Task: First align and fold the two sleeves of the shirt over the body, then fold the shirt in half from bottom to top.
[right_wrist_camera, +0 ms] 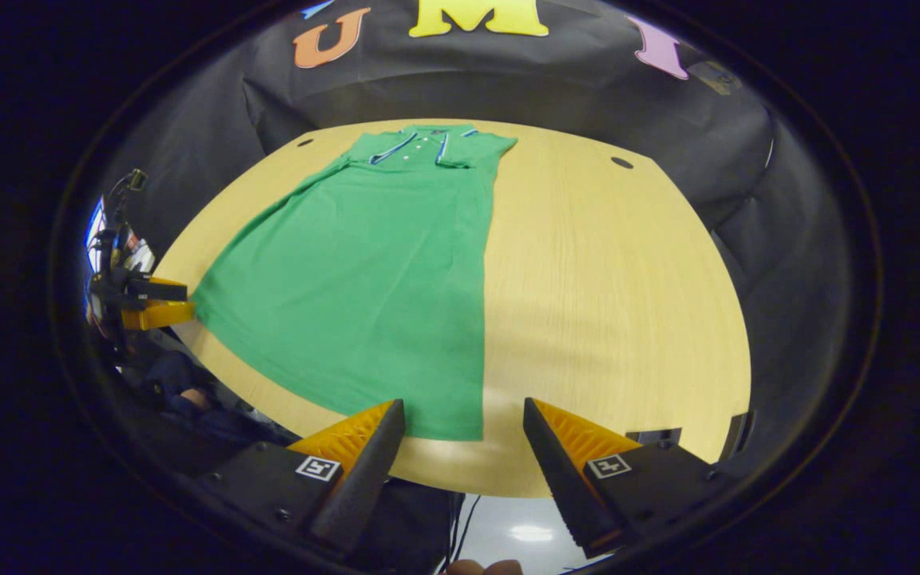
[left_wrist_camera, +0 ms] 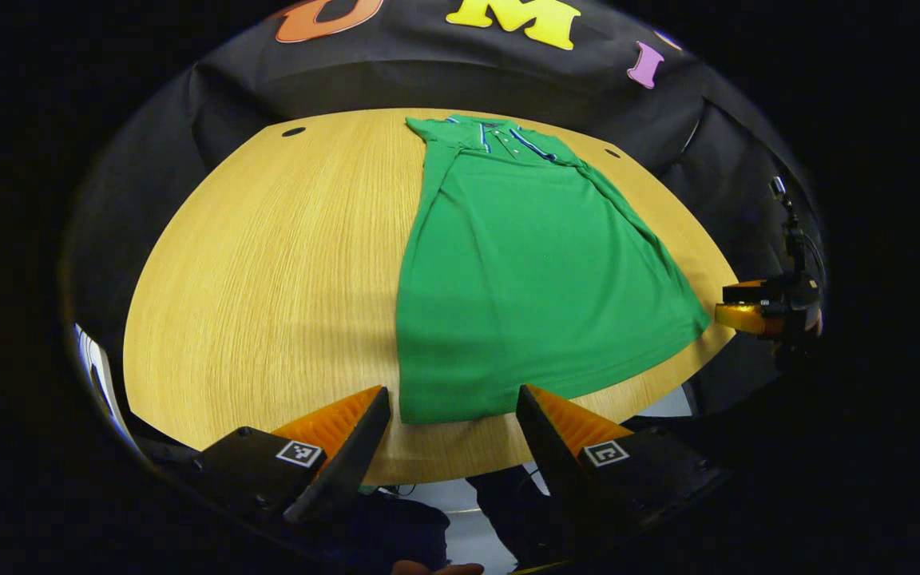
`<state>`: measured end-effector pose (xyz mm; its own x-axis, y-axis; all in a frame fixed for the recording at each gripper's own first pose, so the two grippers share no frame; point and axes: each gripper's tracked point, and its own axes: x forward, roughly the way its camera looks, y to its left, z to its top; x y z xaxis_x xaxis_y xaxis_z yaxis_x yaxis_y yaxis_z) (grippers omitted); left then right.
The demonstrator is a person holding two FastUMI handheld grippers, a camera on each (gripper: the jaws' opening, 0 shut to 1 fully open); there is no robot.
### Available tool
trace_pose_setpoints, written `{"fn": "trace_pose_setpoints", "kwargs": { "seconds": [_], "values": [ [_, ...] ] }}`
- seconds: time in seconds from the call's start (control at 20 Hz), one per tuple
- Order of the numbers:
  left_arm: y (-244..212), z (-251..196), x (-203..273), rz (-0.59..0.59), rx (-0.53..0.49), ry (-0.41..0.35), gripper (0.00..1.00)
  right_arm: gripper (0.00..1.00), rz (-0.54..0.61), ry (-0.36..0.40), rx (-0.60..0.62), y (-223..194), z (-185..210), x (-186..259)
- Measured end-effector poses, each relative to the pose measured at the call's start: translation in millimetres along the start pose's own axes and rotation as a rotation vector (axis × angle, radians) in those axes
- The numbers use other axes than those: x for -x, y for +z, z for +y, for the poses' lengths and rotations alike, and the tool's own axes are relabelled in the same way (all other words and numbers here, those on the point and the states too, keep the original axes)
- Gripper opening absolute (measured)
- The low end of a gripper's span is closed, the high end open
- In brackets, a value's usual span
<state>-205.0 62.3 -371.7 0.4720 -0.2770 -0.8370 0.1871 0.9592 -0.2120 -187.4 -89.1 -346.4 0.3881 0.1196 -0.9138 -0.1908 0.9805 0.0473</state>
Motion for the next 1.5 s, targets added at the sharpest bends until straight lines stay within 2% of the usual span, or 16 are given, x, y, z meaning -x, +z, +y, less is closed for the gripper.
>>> {"fn": "trace_pose_setpoints", "kwargs": {
  "seconds": [0.05,0.4,0.6,0.65,0.75,0.8,0.85,0.95,1.0,1.05,1.1,1.15,1.2,1.5],
  "values": [
    [-1.2,0.6,-1.3,0.003,0.003,0.006,1.0,0.96,0.011,0.005,0.003,-3.2,2.2,-3.5],
    [-4.0,7.3,-9.4,0.033,-0.006,0.052,1.0,0.96,0.048,0.015,0.027,-8.7,4.6,-22.5],
    [-9.2,5.5,-11.9,0.063,-0.096,0.104,1.0,0.96,0.049,0.019,0.043,-8.3,5.1,-22.8],
    [-7.3,2.5,-12.3,0.067,-0.093,0.105,0.99,0.99,0.056,0.022,0.044,-10.9,6.9,-23.1],
    [-5.6,3.1,-13.7,0.072,-0.051,0.123,0.94,0.77,0.066,0.03,0.064,-9.3,13.0,-23.9],
    [-5.0,1.2,-14.1,0.07,-0.047,0.125,0.89,0.72,0.071,0.036,0.073,-7.7,16.2,-24.8],
    [-4.8,-3.3,-15.4,0.065,-0.054,0.12,0.86,0.6,0.074,0.041,0.075,-9.2,18.0,-23.7],
    [-3.2,-9.3,-18.6,0.06,-0.064,0.105,0.53,0.36,0.068,0.048,0.078,-7.8,20.6,-23.3],
    [-2.9,-11.2,-20.0,0.058,-0.063,0.093,0.36,0.29,0.072,0.045,0.067,-5.9,21.1,-22.9],
    [-0.7,-12.2,-19.5,0.054,-0.051,0.084,0.29,0.1,0.08,0.044,0.066,-7.6,20.9,-24.4],
    [0.2,-13.8,-20.3,0.052,-0.028,0.069,0.13,0.1,0.085,0.046,0.064,-6.6,21.6,-23.1],
    [0.2,-19.4,-19.9,0.053,-0.002,0.036,0.09,0.03,0.097,0.046,0.047,-5.7,22.1,-23.4],
    [-0.5,-22.2,-18.9,0.061,0.005,0.018,0.06,0.02,0.101,0.051,0.037,-3.4,20.5,-22.1],
    [14.5,-24.9,-5.7,0.047,-0.047,-0.019,0.04,0.02,0.1,0.097,-0.079,5.0,11.7,-10.1]
  ]
}}
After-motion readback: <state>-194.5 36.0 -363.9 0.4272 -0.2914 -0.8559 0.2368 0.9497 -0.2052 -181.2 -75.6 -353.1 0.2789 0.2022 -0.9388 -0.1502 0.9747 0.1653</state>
